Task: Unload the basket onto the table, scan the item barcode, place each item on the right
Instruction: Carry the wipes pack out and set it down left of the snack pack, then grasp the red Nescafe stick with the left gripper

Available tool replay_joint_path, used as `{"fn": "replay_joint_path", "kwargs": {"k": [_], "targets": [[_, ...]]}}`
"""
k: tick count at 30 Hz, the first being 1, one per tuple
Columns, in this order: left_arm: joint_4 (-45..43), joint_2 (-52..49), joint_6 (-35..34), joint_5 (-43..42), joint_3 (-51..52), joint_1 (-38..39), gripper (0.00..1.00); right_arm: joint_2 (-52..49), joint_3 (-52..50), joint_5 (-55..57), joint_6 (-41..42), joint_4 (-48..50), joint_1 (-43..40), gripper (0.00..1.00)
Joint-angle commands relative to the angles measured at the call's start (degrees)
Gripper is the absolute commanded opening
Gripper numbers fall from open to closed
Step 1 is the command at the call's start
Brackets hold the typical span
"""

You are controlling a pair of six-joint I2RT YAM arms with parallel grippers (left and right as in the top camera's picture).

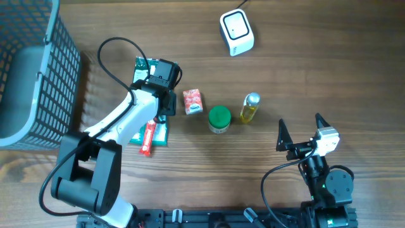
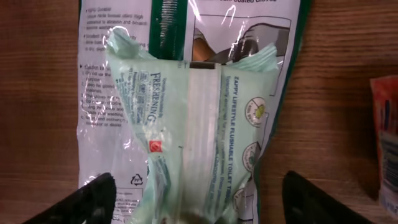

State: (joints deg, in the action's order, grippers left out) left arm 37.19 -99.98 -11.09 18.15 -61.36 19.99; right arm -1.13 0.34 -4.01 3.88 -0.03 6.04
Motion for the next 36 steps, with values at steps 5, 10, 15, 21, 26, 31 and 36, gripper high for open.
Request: {"fn": "replay_joint_path", "kwargs": {"k": [5, 10, 15, 21, 26, 31, 36], "targets": [[2.8, 3.9, 0.2, -3.9, -4.6, -3.4, 0.88, 0.2, 0.0, 0.5, 0.7, 0.1, -0.3, 1.00], [12.1, 8.5, 0.1, -17.0, -8.7, -9.3, 0.82, 0.2, 0.0, 0.5, 0.6, 0.1, -0.3, 1.00], [24.6, 9.1, -2.6, -20.5, -7.8, -11.1, 0.64, 0.2, 0.0, 0.5, 0.6, 0.1, -0.3, 1.00], [26.8, 9.1, -8.1, -20.7, -2.2, -10.3, 0.54, 0.2, 0.0, 0.5, 0.6, 0.1, -0.3, 1.00], [26.3, 9.1, -10.1, -20.4, 2.3, -6.5, 0.52, 0.2, 0.0, 0.5, 0.6, 0.1, -0.3, 1.00], [22.2, 9.1, -12.4, -19.2, 6.0, -3.3, 0.40, 0.2, 0.0, 0.5, 0.6, 0.1, -0.3, 1.00], [19.9, 9.1, -15.0, -16.5, 7.1, -0.6, 0.37, 0.2, 0.0, 0.5, 0.6, 0.1, -0.3, 1.00]]}}
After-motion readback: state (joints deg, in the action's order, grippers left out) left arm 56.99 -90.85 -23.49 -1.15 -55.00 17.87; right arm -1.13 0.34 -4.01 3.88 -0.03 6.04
